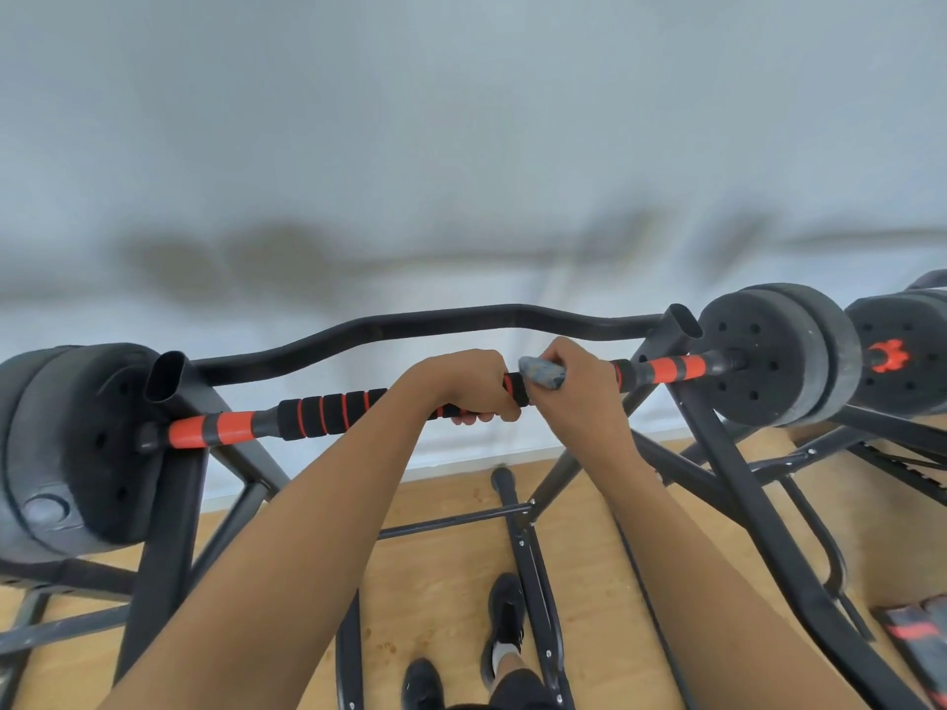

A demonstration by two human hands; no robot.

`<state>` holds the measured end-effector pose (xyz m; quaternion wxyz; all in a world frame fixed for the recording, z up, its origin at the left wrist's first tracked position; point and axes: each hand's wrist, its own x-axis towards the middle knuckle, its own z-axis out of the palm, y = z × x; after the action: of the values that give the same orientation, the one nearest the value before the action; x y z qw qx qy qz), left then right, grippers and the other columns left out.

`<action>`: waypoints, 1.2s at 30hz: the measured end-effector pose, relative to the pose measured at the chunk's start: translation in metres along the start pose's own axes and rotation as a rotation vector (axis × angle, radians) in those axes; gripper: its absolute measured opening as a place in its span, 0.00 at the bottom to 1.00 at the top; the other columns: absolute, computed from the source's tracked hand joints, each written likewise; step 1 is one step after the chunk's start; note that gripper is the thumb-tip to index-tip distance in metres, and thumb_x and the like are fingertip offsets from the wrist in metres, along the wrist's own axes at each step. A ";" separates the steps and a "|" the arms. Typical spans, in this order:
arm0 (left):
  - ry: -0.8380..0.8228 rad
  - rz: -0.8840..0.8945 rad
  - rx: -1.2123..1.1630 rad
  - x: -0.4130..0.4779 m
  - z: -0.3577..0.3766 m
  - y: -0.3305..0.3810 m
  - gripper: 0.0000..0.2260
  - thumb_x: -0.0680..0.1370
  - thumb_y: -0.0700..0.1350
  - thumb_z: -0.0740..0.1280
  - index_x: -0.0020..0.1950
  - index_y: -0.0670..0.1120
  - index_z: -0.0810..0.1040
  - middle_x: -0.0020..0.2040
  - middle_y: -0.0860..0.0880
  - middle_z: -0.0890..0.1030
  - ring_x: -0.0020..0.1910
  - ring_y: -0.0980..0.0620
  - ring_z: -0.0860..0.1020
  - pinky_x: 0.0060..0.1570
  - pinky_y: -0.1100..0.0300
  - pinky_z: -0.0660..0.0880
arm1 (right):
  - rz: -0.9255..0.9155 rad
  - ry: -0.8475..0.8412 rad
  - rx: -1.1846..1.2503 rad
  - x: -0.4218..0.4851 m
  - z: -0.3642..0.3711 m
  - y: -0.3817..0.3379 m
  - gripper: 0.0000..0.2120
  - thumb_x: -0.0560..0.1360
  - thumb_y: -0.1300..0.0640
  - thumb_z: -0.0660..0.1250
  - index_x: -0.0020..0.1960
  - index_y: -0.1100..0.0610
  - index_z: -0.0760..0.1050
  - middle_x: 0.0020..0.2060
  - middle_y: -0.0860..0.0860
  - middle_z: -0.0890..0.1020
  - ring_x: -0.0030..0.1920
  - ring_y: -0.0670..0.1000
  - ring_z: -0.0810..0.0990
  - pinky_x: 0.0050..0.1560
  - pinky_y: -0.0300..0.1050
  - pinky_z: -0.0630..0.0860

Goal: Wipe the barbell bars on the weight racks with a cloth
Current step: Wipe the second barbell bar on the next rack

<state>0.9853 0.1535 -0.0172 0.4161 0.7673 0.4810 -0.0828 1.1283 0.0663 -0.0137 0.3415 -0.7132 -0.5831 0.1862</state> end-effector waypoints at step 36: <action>0.658 0.256 -0.676 -0.053 0.040 0.064 0.04 0.81 0.50 0.72 0.54 0.54 0.84 0.54 0.58 0.82 0.54 0.55 0.82 0.52 0.53 0.83 | 0.224 -0.546 0.599 0.023 -0.099 0.026 0.29 0.73 0.26 0.63 0.56 0.51 0.79 0.50 0.52 0.86 0.53 0.55 0.86 0.58 0.55 0.81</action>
<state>1.0201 0.0773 0.0208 0.4748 0.6276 0.4885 0.3768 1.2180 0.0589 0.0406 0.3444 -0.5660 -0.4910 0.5657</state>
